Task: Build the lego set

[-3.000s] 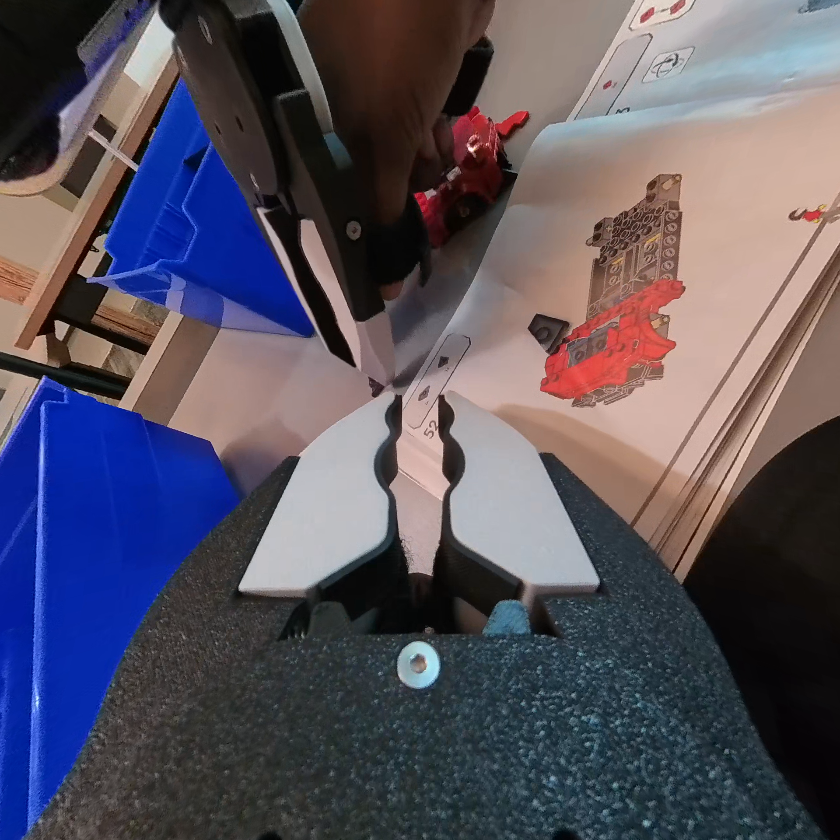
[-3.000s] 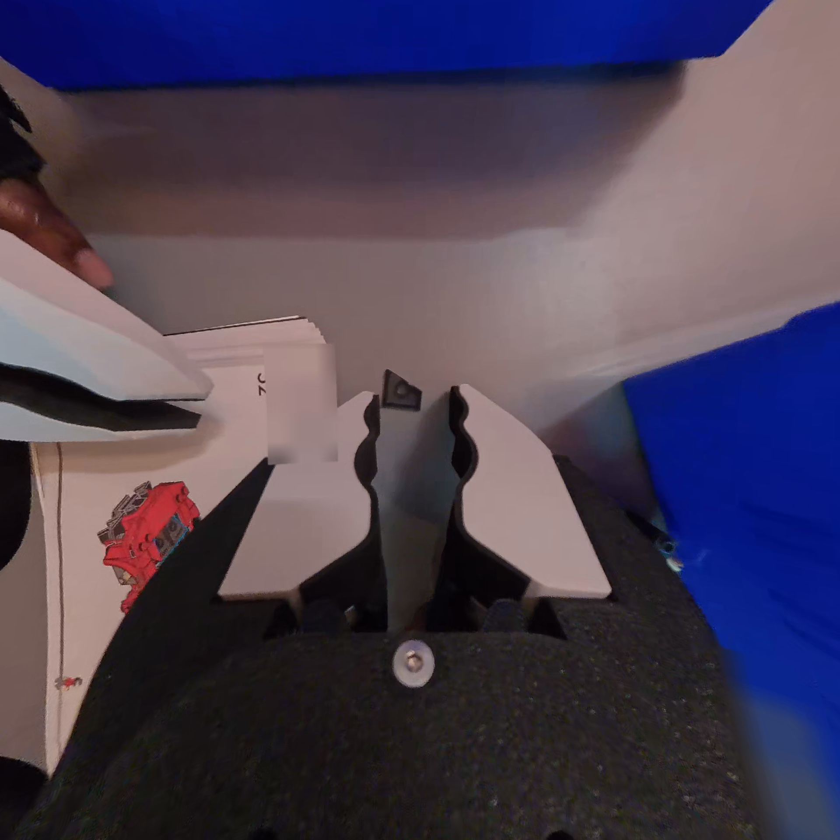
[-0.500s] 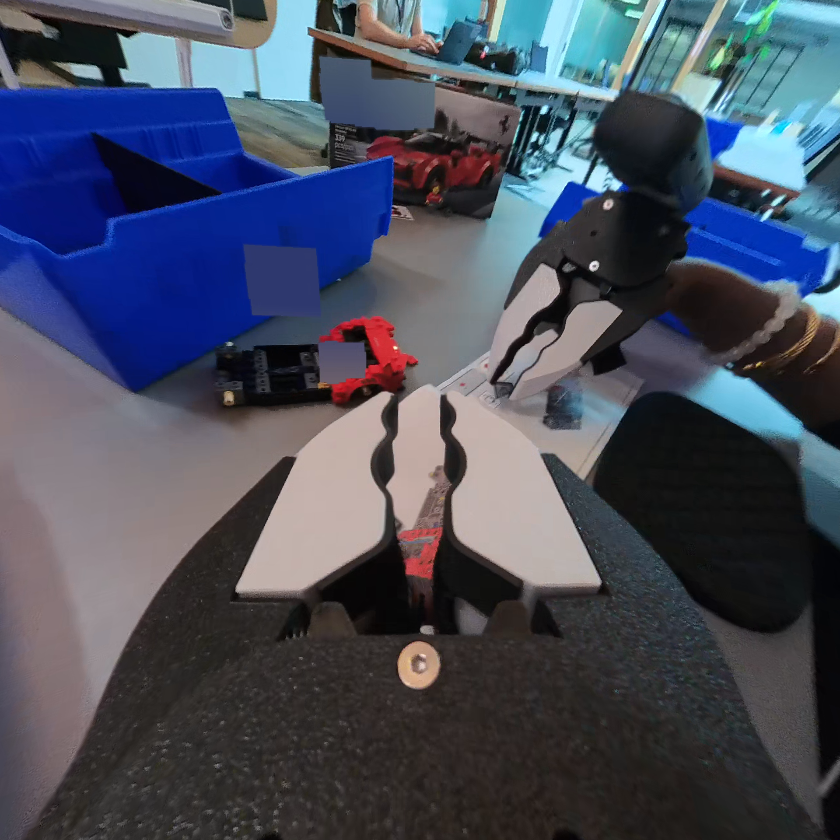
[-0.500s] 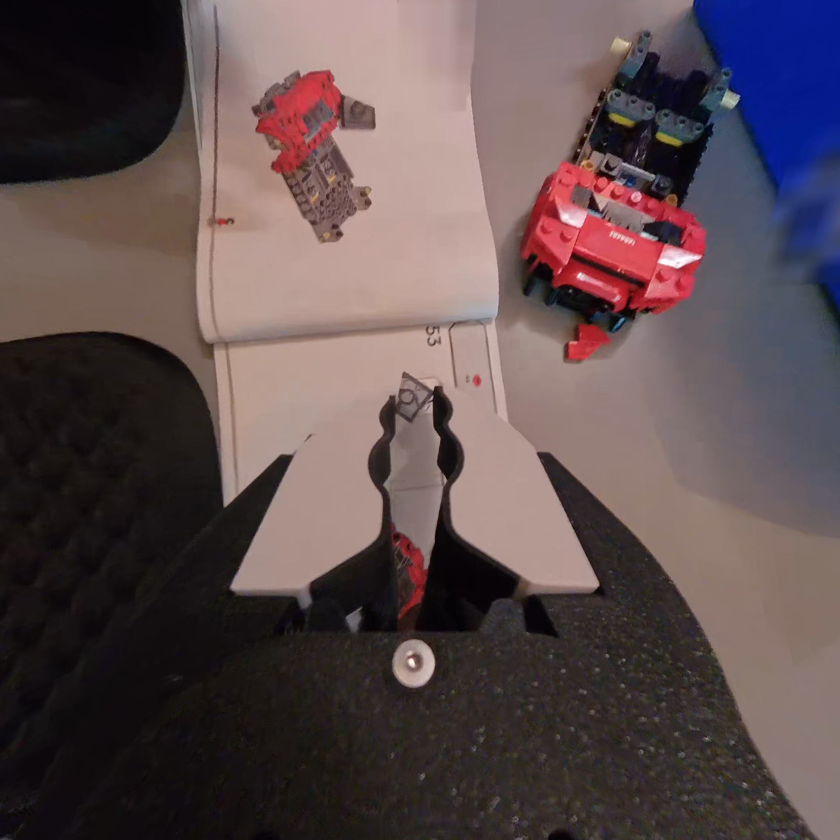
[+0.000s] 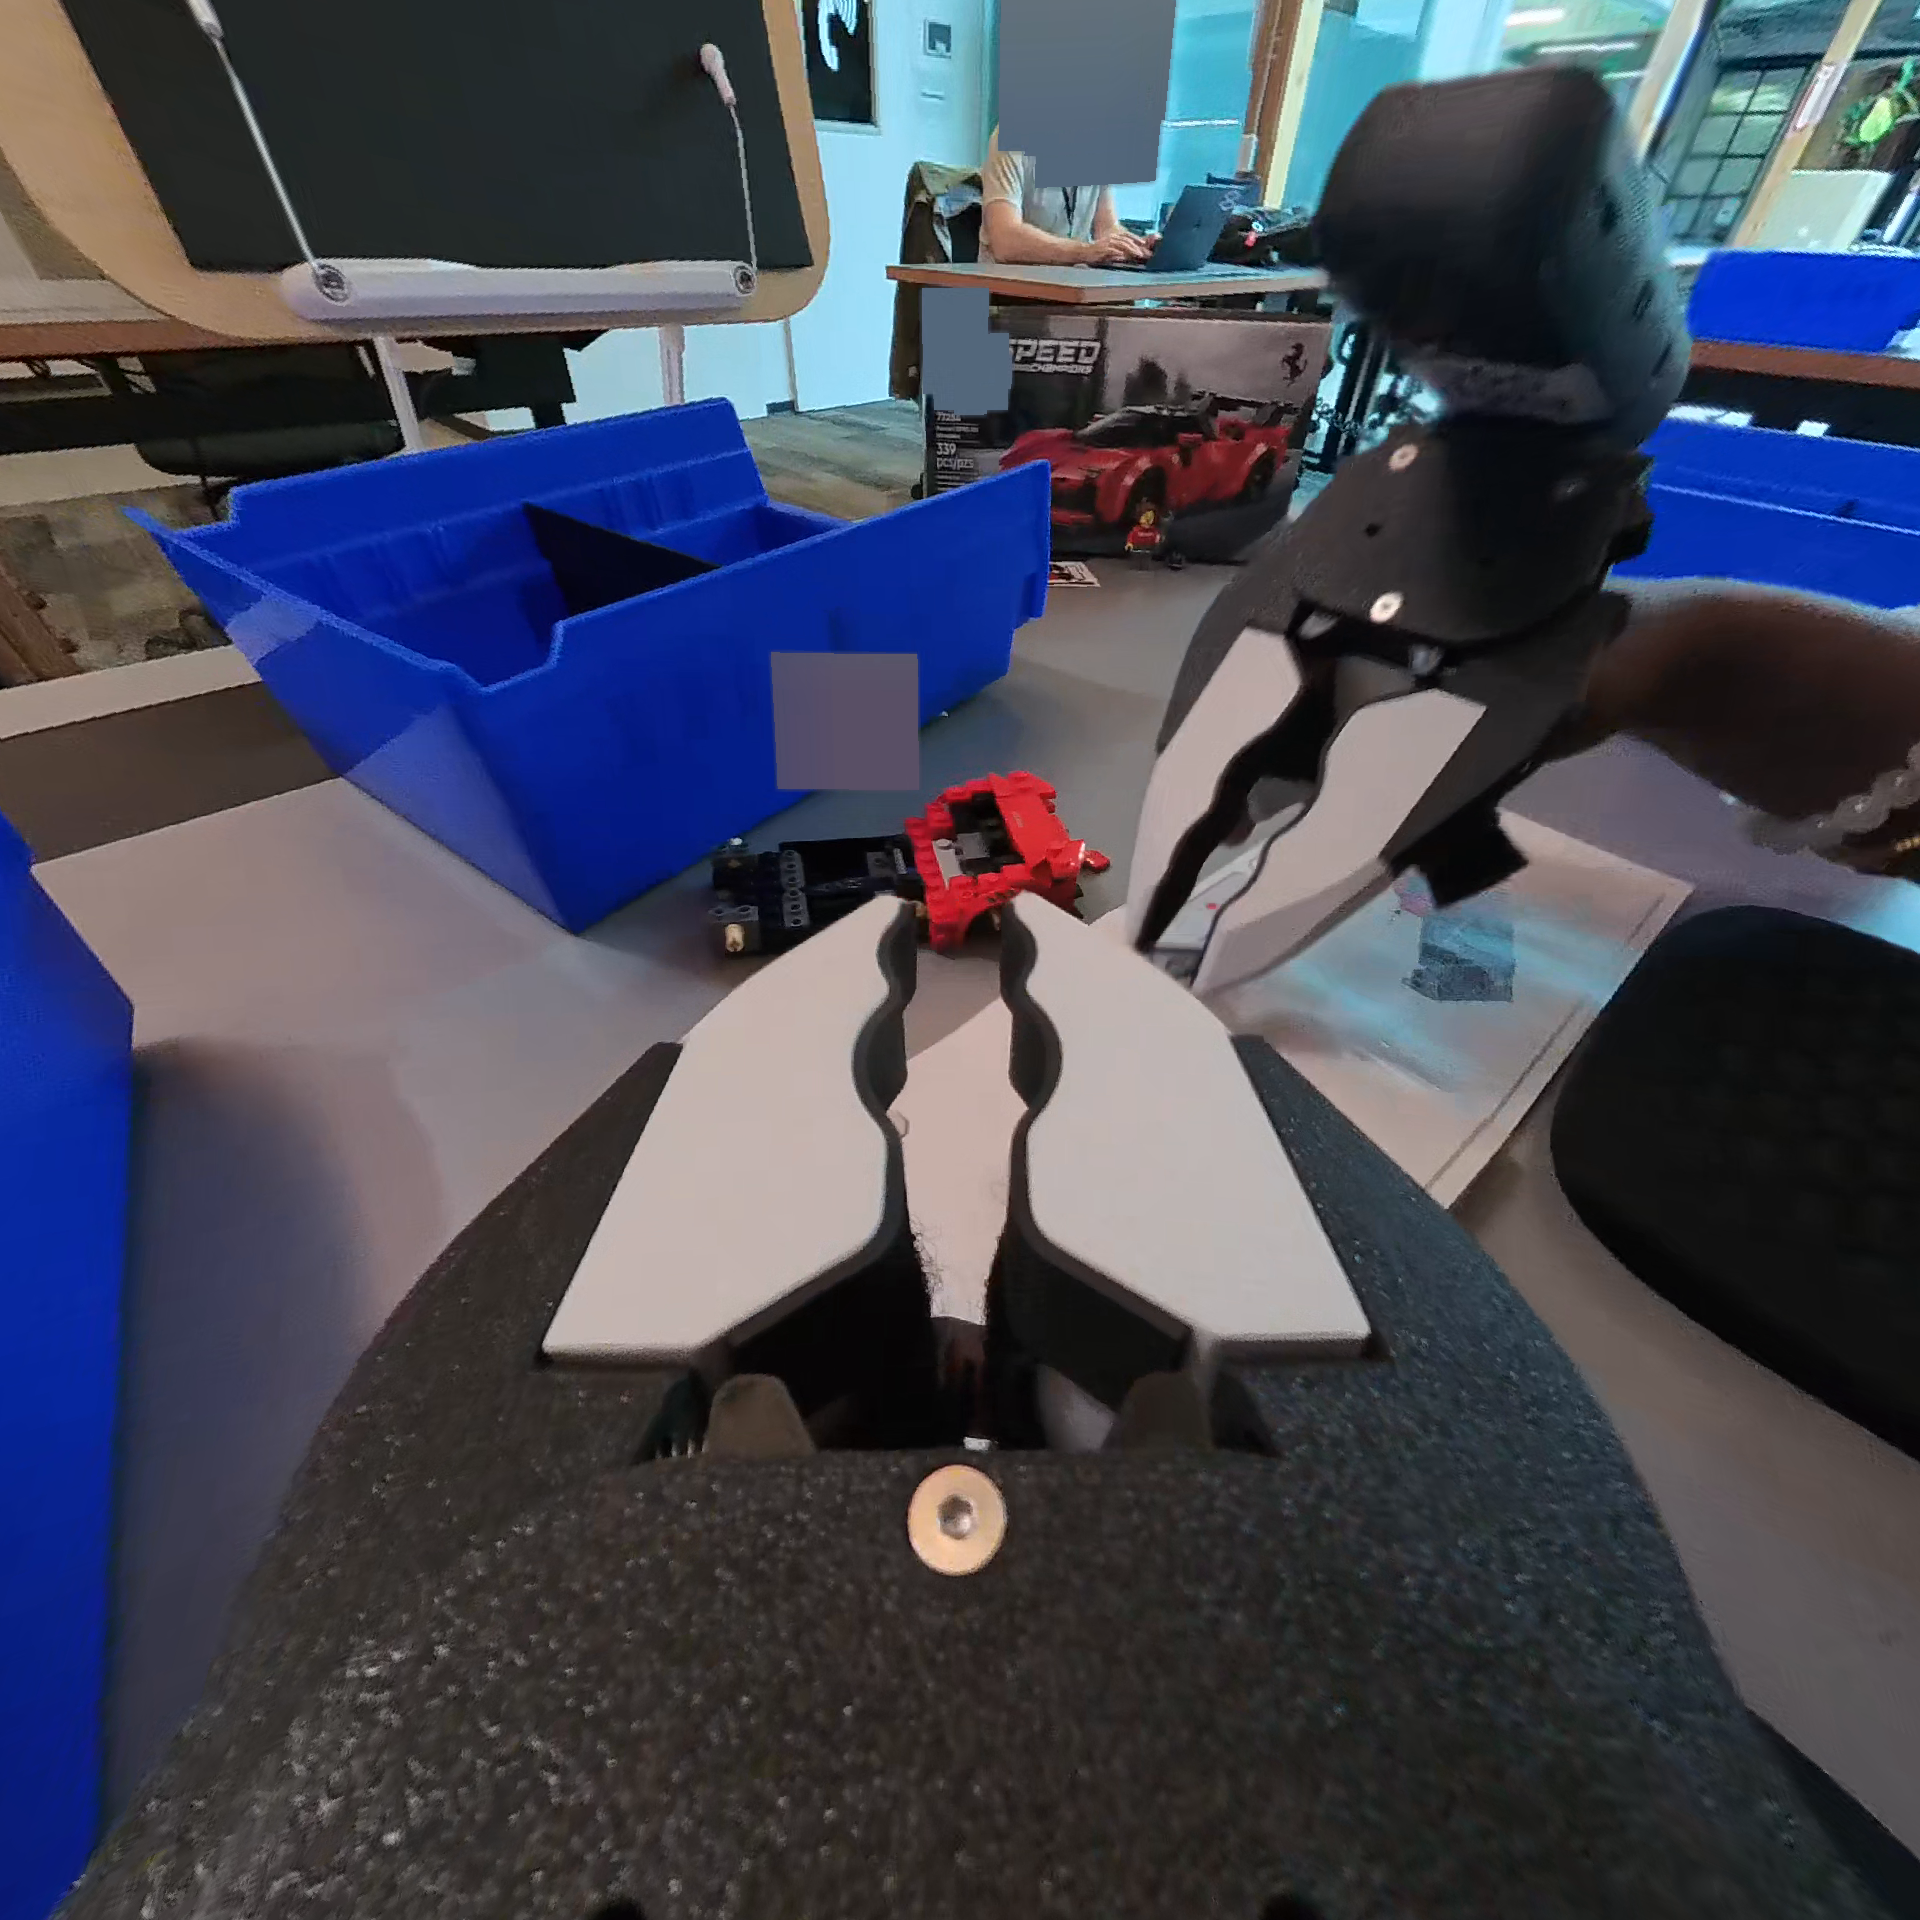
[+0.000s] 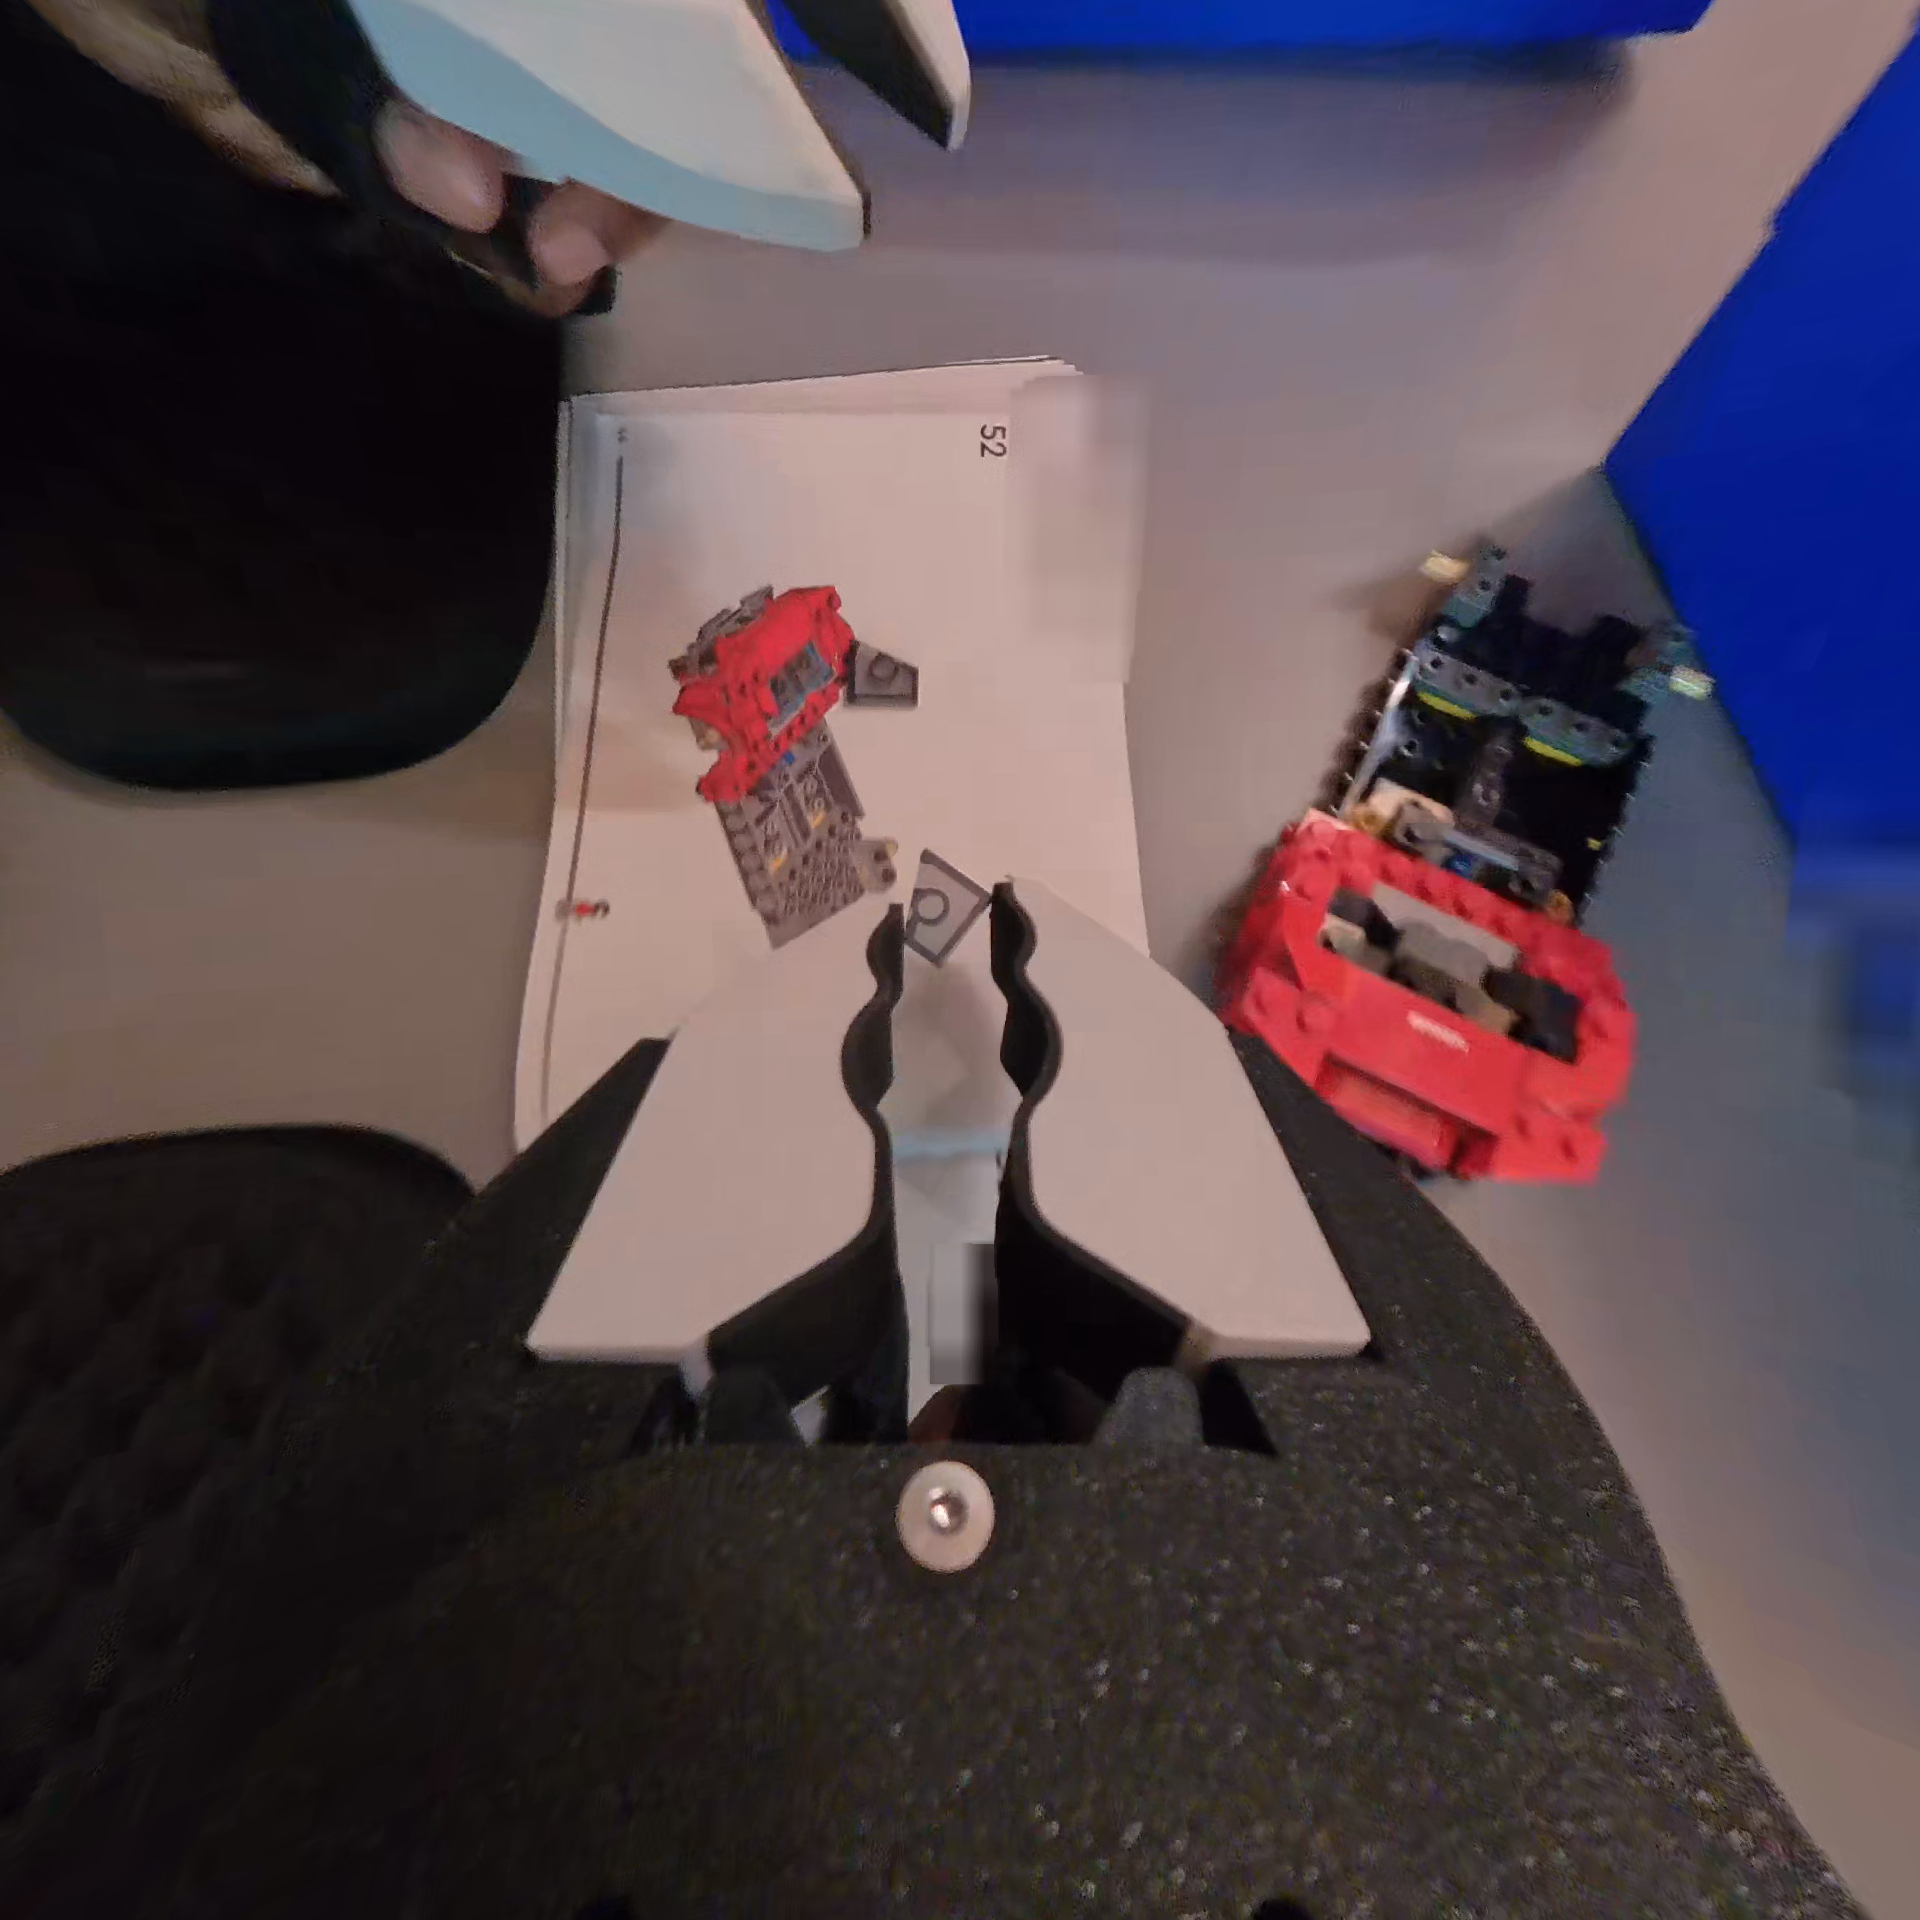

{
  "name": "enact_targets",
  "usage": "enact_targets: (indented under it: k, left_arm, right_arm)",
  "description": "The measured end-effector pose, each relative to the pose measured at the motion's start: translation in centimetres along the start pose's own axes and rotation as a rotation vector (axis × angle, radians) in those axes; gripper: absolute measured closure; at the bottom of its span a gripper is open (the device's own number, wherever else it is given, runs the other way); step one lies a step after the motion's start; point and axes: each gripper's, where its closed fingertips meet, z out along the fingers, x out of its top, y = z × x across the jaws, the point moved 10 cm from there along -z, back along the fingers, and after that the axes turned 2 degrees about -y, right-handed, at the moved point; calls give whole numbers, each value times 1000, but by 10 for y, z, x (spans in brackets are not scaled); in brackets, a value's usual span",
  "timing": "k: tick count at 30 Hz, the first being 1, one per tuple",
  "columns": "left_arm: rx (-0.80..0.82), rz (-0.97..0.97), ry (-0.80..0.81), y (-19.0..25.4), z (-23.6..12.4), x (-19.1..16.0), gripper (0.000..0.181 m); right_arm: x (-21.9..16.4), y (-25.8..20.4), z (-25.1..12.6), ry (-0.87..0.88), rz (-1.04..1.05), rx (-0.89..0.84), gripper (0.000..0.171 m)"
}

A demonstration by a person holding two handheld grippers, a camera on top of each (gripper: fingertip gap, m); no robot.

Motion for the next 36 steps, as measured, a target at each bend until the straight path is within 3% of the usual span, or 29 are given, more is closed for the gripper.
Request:
enact_targets:
  k: [5, 7, 12, 15, 19, 22, 29, 32, 36]
  left_arm:
    - [66, 1, 48, -4, -5, 0, 168]
    - [63, -8, 60, -5, -7, 0, 168]
    - [58, -7, 63, -6, -7, 0, 168]
    - [53, 9, 58, -4, -6, -1, 168]
    - [48, 30, 50, -2, -6, -1, 168]
    - [42, 37, 43, -1, -5, -1, 168]
    - [46, 45, 41, -2, -5, -1, 168]
    - [47, 55, 39, -1, -5, -1, 168]
    - [52, 74, 33, 0, -5, -2, 168]
  right_arm:
    - [18, 3, 33, -76, 3, 3, 155]
    - [19, 5, 38, -120, 7, -7, 145]
    - [18, 6, 31, -76, 42, 17, 135]
    - [19, 14, 10, -1, 65, -73, 128]
    - [13, 45, -20, 105, 269, -303, 89]
    - [3, 58, -14, 12, 370, -340, 70]
    - [-3, 58, 16, -184, 345, -373, 74]
    - [-4, 63, 18, -191, 357, -347, 89]
    - [-4, 67, 16, -195, 333, -326, 90]
